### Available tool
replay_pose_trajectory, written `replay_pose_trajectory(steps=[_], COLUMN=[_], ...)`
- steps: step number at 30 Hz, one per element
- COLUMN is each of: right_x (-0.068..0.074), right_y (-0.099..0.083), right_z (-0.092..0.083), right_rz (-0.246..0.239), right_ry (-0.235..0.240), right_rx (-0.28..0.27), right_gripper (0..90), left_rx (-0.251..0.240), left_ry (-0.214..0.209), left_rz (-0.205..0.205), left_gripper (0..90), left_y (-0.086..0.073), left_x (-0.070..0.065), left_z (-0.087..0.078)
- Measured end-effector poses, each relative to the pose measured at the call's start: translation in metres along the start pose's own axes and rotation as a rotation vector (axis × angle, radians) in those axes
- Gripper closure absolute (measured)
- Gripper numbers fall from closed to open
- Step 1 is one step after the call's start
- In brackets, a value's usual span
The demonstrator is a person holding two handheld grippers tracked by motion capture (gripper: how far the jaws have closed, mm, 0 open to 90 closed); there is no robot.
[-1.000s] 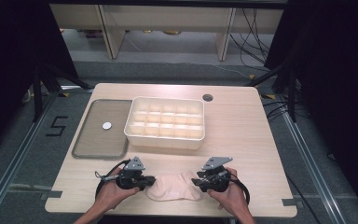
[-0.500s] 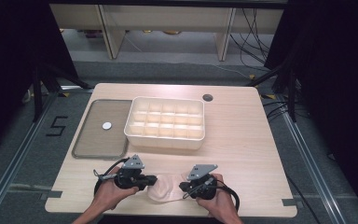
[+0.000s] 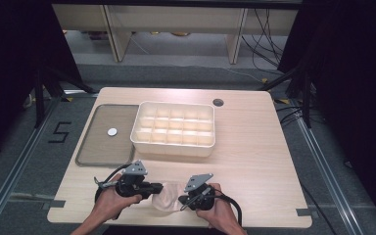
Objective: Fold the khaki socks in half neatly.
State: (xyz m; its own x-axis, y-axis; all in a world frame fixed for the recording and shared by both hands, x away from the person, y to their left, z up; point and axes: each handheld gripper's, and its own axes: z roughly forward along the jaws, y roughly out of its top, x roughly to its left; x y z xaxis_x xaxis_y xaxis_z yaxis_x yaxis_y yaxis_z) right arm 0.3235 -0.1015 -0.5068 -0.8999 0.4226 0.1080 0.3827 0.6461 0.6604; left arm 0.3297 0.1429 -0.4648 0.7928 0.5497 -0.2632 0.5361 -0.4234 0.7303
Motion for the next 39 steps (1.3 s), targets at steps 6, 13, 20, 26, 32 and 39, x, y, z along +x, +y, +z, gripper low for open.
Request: replay_pose_trajectory(steps=[6,13,20,26,32,39], right_x=[-0.001,-0.011,-0.030,-0.032,-0.030,-0.039], right_y=[0.004,0.007,0.017,0.020,0.026,0.024], right_z=[0.003,-0.008,0.001,0.014,0.021,0.003], right_rz=[-0.008,0.013,0.023,0.063,0.078,0.104], right_ry=[0.019,0.004,-0.072,-0.070,-0.044,-0.058], right_rx=[0.007,-0.048,-0.046,-0.016,-0.023,-0.074], right_gripper=[90.0,89.2,89.8,90.0,90.0,88.6], left_rx=[-0.015,-0.007,-0.013,-0.035,-0.058,-0.051], left_ry=[-0.018,-0.020,-0.021,-0.030,-0.031,-0.038], left_rz=[-0.012,-0.011,-0.013,-0.027,-0.043,-0.050], left_gripper=[85.2,85.2,85.2,85.3,85.3,85.2], left_y=[0.002,0.003,0.004,0.006,0.012,0.013], left_x=[-0.001,-0.003,-0.003,-0.001,0.003,0.005], left_z=[-0.001,0.001,0.002,0.000,-0.002,0.000])
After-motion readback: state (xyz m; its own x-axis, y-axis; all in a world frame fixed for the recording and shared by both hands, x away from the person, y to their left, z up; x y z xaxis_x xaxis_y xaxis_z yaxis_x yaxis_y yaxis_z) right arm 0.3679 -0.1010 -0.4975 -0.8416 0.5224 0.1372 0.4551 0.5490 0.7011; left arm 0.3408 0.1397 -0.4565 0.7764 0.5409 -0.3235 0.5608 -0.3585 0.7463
